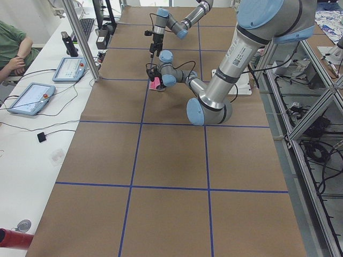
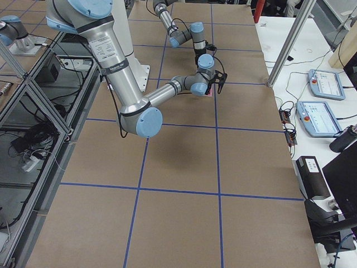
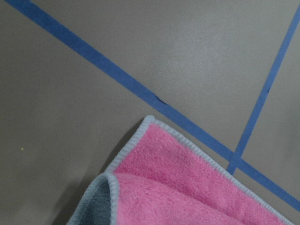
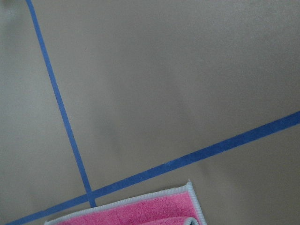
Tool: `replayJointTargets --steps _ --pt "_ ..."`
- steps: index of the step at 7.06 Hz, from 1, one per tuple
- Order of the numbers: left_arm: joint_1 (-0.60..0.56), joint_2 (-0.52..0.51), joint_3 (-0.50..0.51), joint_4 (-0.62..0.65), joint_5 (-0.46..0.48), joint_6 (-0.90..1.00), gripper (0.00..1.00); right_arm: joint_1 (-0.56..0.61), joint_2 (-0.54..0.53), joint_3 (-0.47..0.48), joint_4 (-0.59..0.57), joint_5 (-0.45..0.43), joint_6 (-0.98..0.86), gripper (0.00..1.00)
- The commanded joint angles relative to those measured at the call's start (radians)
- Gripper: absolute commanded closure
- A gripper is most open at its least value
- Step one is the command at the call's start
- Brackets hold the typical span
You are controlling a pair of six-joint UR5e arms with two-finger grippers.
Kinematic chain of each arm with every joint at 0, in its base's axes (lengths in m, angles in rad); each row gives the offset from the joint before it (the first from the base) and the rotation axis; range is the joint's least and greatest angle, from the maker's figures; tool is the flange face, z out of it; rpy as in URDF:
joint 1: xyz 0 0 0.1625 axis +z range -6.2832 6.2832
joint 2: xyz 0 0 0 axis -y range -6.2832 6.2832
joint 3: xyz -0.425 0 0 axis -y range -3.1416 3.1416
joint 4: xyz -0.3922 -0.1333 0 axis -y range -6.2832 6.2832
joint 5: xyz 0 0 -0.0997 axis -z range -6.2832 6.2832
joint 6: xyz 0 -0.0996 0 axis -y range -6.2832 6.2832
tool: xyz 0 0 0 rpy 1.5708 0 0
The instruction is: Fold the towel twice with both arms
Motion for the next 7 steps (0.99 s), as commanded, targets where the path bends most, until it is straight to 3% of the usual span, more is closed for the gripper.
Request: replayJointTargets --steps 1,7 --pt "-0.005 -0.051 0.057 -0.002 0.001 -0.001 0.01 0.005 0.000 -0.001 0.001 0.000 0.000 0.01" --pt "-0.059 -0.131 0.212 -0.087 0.001 0.000 0.00 0.042 0.002 -0.006 0.000 0.034 -0.019 0.01"
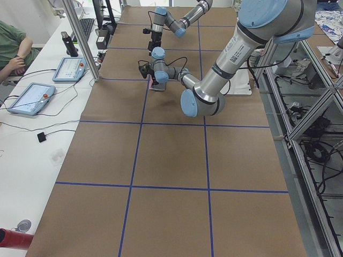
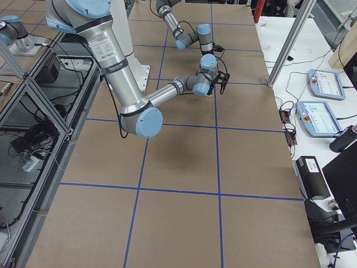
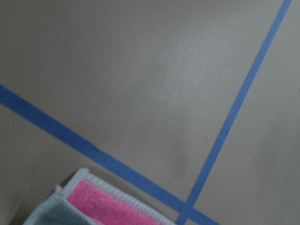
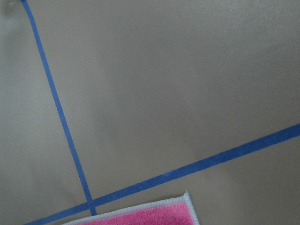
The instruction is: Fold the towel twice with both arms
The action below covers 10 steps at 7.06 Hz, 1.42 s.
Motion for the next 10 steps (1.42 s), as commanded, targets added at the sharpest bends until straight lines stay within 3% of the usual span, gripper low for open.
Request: replayJointTargets --steps 1,6,8,10 --pt "-0.018 -0.020 0.062 -0.043 0.000 0.003 0.01 0.026 0.001 -0.007 0.000 0.030 -0.017 0.01" --pt "-0.113 -0.058 0.064 -0.038 -0.027 0.011 0.00 0.040 0.002 -0.005 0.005 0.073 -0.020 0.01" --pt "-0.177 -0.057 0.053 -0.026 -0.189 0.037 0.00 0.009 0.001 0.001 0.046 0.074 -0.009 0.01" --pt "-0.185 -0.052 0.052 -0.026 -0.210 0.039 0.00 -0.049 0.001 0.007 0.063 0.066 0.064 0.01"
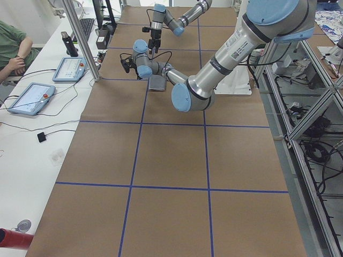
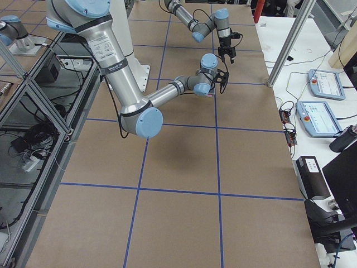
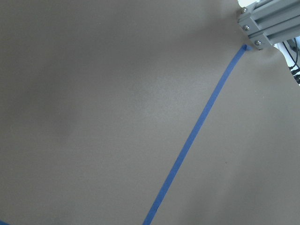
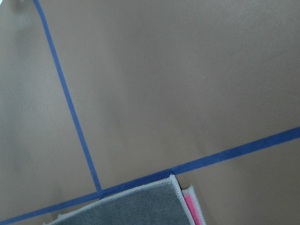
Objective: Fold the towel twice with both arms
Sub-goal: 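Raise the left arm away while the right gripper moves to the strip's end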
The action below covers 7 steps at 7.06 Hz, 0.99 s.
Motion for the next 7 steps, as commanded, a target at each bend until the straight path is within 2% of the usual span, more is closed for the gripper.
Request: replayJointTargets --steps 1,3,5,7 --pt "-0.009 0.006 -0.001 0.002 -0.020 0.003 0.00 -0.073 0.000 0.003 0.016 -0.031 0.042 0.01" --pt "-0.015 0.006 -0.003 0.005 -0.033 0.006 0.00 -0.130 0.001 0.000 0.001 -0.108 0.024 0.01" --pt "-0.014 0.006 -0.009 0.014 -0.034 0.006 0.00 -0.130 -0.003 -0.009 -0.007 -0.108 0.013 0.01" --pt "-0.010 0.006 -0.007 0.016 -0.033 0.006 0.00 -0.125 0.000 -0.009 -0.086 -0.108 -0.072 0.01"
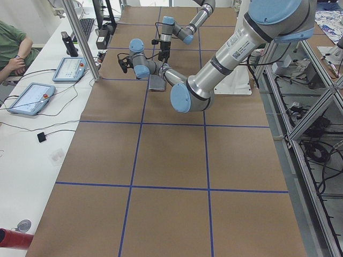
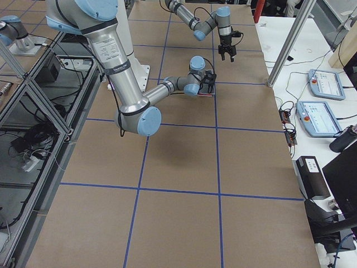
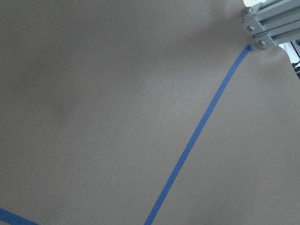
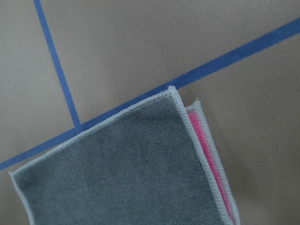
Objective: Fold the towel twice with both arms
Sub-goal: 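Raise the left arm away while the right gripper moves to the strip's end, then grasp the end of the folded strip nearest the right gripper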
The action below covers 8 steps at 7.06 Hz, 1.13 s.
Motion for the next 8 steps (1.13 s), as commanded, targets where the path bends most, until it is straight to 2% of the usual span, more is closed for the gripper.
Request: replayJointTargets --steps 1,6,7,8 --pt "0.001 0.000 0.000 0.001 0.000 0.000 0.00 0.003 0.002 -0.002 -0.053 -0.001 -0.062 0.01" --pt "0.003 0.000 0.002 0.002 0.002 0.000 0.00 0.002 0.006 -0.030 -0.055 -0.002 -0.070 0.02" --pt "0.003 0.002 0.002 0.001 0.002 0.000 0.00 0.002 0.052 -0.074 -0.055 -0.002 -0.067 0.04" --pt "0.001 0.003 0.002 0.001 0.002 0.002 0.01 0.002 0.069 -0.093 -0.052 -0.001 -0.062 0.12"
